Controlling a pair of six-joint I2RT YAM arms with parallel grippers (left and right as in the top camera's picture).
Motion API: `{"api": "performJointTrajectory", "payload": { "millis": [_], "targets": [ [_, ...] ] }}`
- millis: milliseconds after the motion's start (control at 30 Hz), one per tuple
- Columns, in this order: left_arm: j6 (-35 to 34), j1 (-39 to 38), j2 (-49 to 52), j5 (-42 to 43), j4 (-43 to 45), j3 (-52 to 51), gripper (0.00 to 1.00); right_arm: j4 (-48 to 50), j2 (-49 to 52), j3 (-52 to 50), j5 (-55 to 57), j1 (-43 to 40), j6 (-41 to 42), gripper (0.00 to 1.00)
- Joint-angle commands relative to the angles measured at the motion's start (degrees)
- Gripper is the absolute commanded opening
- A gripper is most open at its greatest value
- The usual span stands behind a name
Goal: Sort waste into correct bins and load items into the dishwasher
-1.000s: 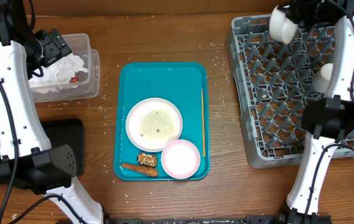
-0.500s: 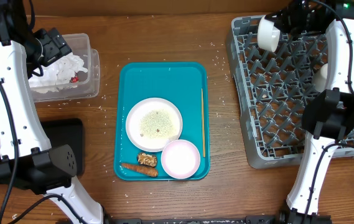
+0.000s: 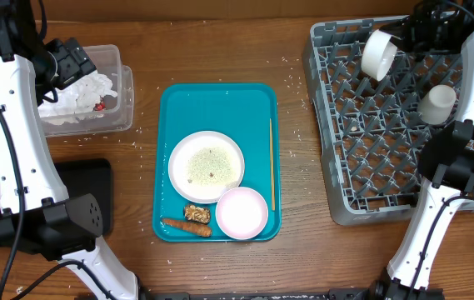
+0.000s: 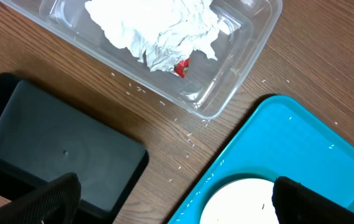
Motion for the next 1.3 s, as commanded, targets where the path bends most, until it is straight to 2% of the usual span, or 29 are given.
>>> {"api": "performJointTrajectory", "payload": {
  "millis": [0, 100, 267, 533, 700, 800, 933, 1067, 1267],
  "targets": [
    [0.92, 0.24, -0.37, -0.46, -0.28, 0.09, 1.0, -0.46, -0.59, 0.81, 3.37, -1.68, -0.44, 0.1],
    [0.92, 0.24, -0.37, -0.46, -0.24, 0.09, 1.0, -1.18, -0.68, 2.01, 2.19, -2.4, -0.44, 0.09],
    [0.9, 0.24, -0.37, -0.46, -0.24, 0.09, 1.0, 2.21, -1.14, 2.29, -7.72, -2.69, 0.31, 0.08],
    [0.92, 0.26, -0.37, -0.46, -0.66, 0.09, 1.0, -2.8, -1.2, 2.29, -2.38, -2.69, 0.61, 0.08],
    [0.87, 0.24, -0.37, -0.26, -0.5, 0.09, 1.0, 1.64, -1.22, 2.29, -13.86, -2.23, 0.74, 0.07],
    [0.87, 0.24, -0.37, -0.26, -0.44, 0.09, 1.0, 1.18, -1.22, 2.29, -16.46, -1.38, 0.61, 0.07],
    [0.9, 0.24, -0.37, -0.26, -0.55, 0.09, 1.0, -2.54, -1.2, 2.12, -14.99, -0.09, -2.6, 0.08],
    [0.9, 0.24, -0.37, -0.28, -1.05, 0.09, 1.0, -7.8, -1.2, 2.12, -6.23, -0.02, -3.52, 0.08],
    [0.92, 0.24, -0.37, -0.31, -1.31, 0.09, 1.0, -8.48, -1.16, 2.08, -4.68, -1.46, -4.59, 0.09]
  ]
}}
